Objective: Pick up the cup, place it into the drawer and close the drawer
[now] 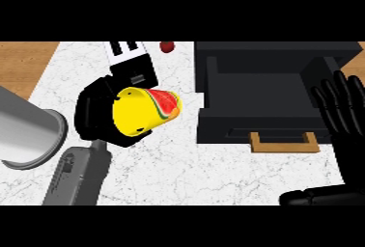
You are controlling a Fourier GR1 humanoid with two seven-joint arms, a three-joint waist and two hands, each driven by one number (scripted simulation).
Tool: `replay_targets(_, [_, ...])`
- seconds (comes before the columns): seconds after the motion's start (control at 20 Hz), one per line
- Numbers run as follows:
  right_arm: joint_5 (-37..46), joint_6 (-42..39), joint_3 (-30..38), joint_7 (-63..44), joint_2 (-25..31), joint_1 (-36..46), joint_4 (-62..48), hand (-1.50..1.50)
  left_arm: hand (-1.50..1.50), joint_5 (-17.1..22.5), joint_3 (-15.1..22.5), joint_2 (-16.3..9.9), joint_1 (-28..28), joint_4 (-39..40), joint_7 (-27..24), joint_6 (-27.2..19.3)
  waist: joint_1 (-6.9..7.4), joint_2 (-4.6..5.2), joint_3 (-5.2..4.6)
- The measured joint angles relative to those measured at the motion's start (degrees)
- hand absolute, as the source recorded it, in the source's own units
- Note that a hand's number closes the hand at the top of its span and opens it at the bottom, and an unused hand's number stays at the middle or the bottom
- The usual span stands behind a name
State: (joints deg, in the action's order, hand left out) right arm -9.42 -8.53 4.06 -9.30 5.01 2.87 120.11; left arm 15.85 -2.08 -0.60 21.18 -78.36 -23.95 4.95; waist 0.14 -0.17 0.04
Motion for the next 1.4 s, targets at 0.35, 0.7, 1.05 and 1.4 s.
replay_targets(0.35, [0.89, 0.5, 0.68, 1.21, 0.16, 3.12, -3.54, -1.5, 1.5, -1.55, 2.15, 0.28, 11.39, -1.86, 9.7, -8.62, -0.25, 0.12, -0.02])
replay_targets(0.7, [0.05, 0.32, 0.7, -0.98, 0.62, 1.96, -0.77, -1.5, 1.5, -4.02, 2.54, 0.43, 21.92, 3.58, 13.6, -13.74, -0.6, 0.17, -0.03])
replay_targets(1.05, [-1.05, -0.21, 2.18, -0.33, 1.3, 3.3, -2.9, -1.5, 1.5, -3.34, 5.51, 0.56, 30.54, 11.73, 14.82, -18.13, -0.81, 0.23, -0.04])
replay_targets(1.4, [-1.13, -0.76, 2.03, -0.04, 1.38, 2.58, -2.5, -1.5, 1.5, -1.75, 6.91, 0.58, 39.45, 23.92, 13.21, -21.38, -1.23, 0.33, -0.03])
